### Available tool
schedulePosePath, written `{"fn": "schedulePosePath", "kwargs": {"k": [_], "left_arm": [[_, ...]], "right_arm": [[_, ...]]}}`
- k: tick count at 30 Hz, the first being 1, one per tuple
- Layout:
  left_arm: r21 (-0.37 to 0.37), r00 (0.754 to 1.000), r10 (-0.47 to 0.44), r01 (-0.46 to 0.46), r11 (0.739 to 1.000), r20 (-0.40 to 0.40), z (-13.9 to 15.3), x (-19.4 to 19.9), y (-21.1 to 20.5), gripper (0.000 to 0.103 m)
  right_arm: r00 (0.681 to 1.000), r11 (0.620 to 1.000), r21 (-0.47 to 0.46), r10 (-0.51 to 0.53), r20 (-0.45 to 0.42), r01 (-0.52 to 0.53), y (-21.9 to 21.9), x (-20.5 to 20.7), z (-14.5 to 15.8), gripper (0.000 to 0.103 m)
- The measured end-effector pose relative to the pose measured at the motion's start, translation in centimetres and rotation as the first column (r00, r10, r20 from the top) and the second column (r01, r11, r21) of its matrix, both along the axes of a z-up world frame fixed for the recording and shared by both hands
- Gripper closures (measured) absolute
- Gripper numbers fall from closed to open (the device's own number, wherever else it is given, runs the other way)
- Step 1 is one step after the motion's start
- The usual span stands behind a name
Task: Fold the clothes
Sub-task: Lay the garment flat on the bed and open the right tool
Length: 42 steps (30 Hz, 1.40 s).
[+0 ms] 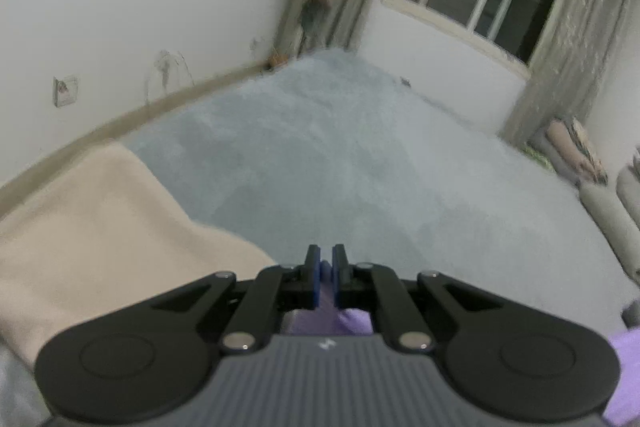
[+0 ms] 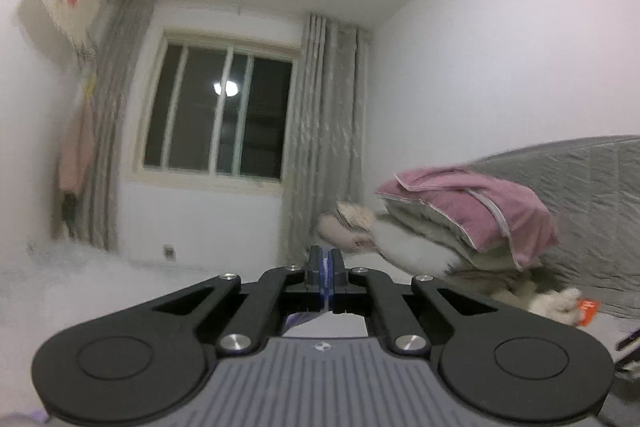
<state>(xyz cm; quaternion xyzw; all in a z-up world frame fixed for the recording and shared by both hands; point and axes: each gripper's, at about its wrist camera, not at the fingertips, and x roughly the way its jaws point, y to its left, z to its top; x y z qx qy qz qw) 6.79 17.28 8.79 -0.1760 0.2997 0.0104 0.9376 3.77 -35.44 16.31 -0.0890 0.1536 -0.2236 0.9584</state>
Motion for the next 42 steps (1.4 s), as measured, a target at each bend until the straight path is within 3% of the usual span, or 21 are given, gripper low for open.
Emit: {"fn": "schedulePosePath", "kwargs": {"k": [5,8,10,12,16,18,19,20,23,26,28,30,31,34,38,40,42], "left_arm": [[0.076,0.994,-0.019,0.028,0.997,-0.110,-2.8,2.7,-1.7,0.098],[0.131,0.994,-0.034,0.048,0.990,-0.105,-2.5,2.4,-2.8,0.098],[0.153,0.994,-0.035,0.050,0.987,-0.100,-2.3,2.2,-3.0,0.098],[0.165,0.995,-0.021,0.037,0.986,-0.092,-2.0,2.2,-2.8,0.098],[0.118,0.997,0.011,-0.003,0.993,-0.070,-1.6,1.8,-1.5,0.098],[0.100,0.998,0.029,-0.023,0.995,-0.060,-1.3,1.9,-1.0,0.098],[0.102,0.998,0.032,-0.026,0.994,-0.054,-1.3,1.8,-0.9,0.099],[0.104,0.998,0.034,-0.029,0.994,-0.048,-1.3,1.8,-0.9,0.101],[0.116,0.997,0.040,-0.033,0.993,-0.061,-1.4,2.3,-0.8,0.101],[0.112,0.996,0.032,-0.023,0.993,-0.078,-1.9,2.4,-0.9,0.101],[0.112,0.997,0.019,-0.010,0.994,-0.081,-2.0,2.4,-1.0,0.101],[0.114,0.997,0.010,-0.001,0.993,-0.081,-1.8,2.3,-1.3,0.101],[0.116,0.997,0.003,0.006,0.993,-0.081,-1.7,2.2,-1.4,0.101],[0.116,0.996,-0.007,0.018,0.993,-0.094,-1.7,1.2,-1.5,0.100],[0.114,0.994,-0.019,0.032,0.993,-0.112,-1.8,-0.2,-1.7,0.098],[0.114,0.992,-0.026,0.039,0.993,-0.121,-1.8,-0.9,-1.8,0.098],[0.106,0.991,-0.027,0.042,0.993,-0.135,-2.0,-1.6,-1.7,0.098]], "right_arm": [[0.982,0.999,-0.030,-0.040,-0.186,0.035,-0.7,3.1,-2.6,0.100],[0.943,0.995,-0.096,-0.021,-0.333,-0.011,0.8,4.0,-6.4,0.100],[0.925,0.999,-0.052,-0.005,-0.380,-0.016,0.8,3.7,-7.2,0.099],[0.926,0.999,0.008,-0.030,-0.377,0.036,0.1,2.8,-7.5,0.090],[0.940,0.993,0.098,-0.027,-0.340,0.064,-0.8,1.8,-6.4,0.076],[0.952,0.977,0.202,0.001,-0.307,0.065,-2.3,2.0,-6.0,0.063],[0.955,0.955,0.288,0.021,-0.296,0.068,-2.9,2.2,-6.1,0.061],[0.955,0.933,0.351,0.035,-0.295,0.075,-3.5,2.3,-6.6,0.061],[0.943,0.902,0.415,0.028,-0.332,0.120,-4.2,3.3,-8.4,0.061],[0.943,0.918,0.380,0.023,-0.332,0.112,-3.4,3.8,-9.9,0.061],[0.936,0.925,0.358,0.009,-0.352,0.126,-3.4,3.6,-10.2,0.070],[0.923,0.930,0.335,-0.011,-0.384,0.151,-3.5,3.1,-10.1,0.092],[0.916,0.932,0.323,-0.022,-0.400,0.163,-3.6,2.8,-10.0,0.094],[0.896,0.934,0.299,-0.047,-0.441,0.196,-4.0,1.9,-9.9,0.094],[0.916,0.897,0.408,0.009,-0.402,0.170,-5.1,0.3,-8.9,0.094],[0.928,0.869,0.457,-0.010,-0.372,0.192,-5.2,0.3,-8.7,0.087],[0.946,0.843,0.507,-0.008,-0.324,0.180,-5.3,1.0,-8.9,0.067]]}}
